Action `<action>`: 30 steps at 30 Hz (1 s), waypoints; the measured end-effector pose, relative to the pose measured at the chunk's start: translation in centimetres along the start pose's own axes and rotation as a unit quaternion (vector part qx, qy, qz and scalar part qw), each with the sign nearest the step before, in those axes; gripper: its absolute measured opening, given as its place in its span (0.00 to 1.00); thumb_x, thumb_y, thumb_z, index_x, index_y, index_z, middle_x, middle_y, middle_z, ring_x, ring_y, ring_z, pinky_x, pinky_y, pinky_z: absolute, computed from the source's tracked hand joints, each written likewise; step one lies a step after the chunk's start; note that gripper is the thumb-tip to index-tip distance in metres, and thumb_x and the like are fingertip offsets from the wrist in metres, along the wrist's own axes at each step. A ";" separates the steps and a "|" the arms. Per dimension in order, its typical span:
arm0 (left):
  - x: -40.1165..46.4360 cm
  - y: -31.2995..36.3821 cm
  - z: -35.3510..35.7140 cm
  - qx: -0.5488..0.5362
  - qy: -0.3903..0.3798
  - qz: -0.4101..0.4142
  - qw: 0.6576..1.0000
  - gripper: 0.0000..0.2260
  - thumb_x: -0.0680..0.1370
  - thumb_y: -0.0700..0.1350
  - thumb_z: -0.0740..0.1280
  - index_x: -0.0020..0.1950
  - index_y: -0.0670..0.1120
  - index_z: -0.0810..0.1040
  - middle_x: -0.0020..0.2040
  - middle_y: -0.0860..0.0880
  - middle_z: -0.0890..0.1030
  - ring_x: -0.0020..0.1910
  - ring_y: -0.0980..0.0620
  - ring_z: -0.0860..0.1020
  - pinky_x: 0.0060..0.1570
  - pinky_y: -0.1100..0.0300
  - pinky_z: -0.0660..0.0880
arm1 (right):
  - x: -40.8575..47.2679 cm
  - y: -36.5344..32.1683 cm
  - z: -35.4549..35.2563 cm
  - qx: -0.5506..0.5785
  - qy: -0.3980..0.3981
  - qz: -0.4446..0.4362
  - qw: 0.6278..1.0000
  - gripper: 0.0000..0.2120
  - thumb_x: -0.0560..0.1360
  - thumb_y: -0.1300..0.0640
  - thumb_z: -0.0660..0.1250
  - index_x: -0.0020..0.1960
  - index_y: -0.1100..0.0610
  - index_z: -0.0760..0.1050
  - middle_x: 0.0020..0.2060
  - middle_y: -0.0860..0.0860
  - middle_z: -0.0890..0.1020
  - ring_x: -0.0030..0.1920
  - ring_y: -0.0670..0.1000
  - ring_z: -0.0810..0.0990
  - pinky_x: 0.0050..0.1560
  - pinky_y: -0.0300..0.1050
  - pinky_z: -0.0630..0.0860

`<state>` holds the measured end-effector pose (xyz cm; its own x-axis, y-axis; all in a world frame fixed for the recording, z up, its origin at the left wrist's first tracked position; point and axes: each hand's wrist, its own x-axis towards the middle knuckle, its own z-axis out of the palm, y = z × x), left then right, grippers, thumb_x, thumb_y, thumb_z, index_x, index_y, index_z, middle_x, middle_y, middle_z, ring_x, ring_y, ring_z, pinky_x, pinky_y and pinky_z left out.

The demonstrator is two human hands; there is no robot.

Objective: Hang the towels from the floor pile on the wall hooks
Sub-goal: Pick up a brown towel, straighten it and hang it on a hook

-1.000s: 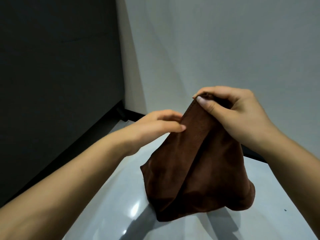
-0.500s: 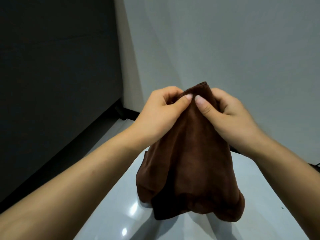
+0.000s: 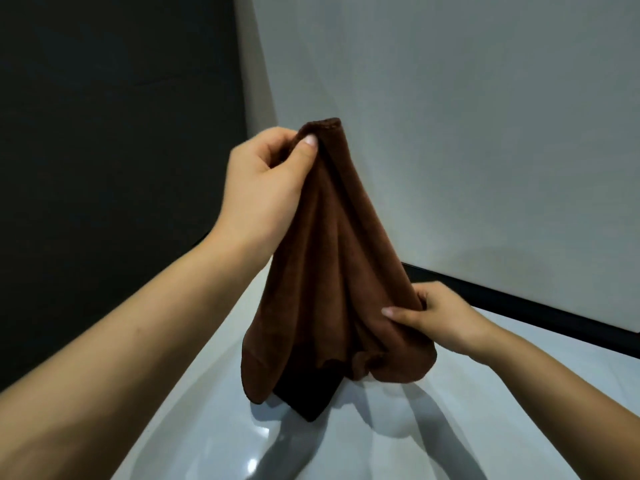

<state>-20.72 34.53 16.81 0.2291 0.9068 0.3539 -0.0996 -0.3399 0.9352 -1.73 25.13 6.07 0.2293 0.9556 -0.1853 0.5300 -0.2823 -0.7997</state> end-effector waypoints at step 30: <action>1.8 -7.5 -5.2 0.079 0.134 -0.210 0.965 0.11 0.81 0.46 0.59 0.40 0.47 0.75 0.46 0.42 0.77 0.47 0.46 0.75 0.58 0.45 0.73 | -1.3 -6.5 -7.3 0.139 0.325 -0.123 0.927 0.15 0.75 0.67 0.60 0.36 0.50 0.76 0.23 0.41 0.78 0.27 0.39 0.75 0.31 0.32 0.72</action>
<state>-24.61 40.02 10.39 -0.0437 0.9977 -0.0519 0.1020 0.0561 0.9932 0.52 25.11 15.64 0.6206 0.7101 0.3325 0.4206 0.0564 -0.9055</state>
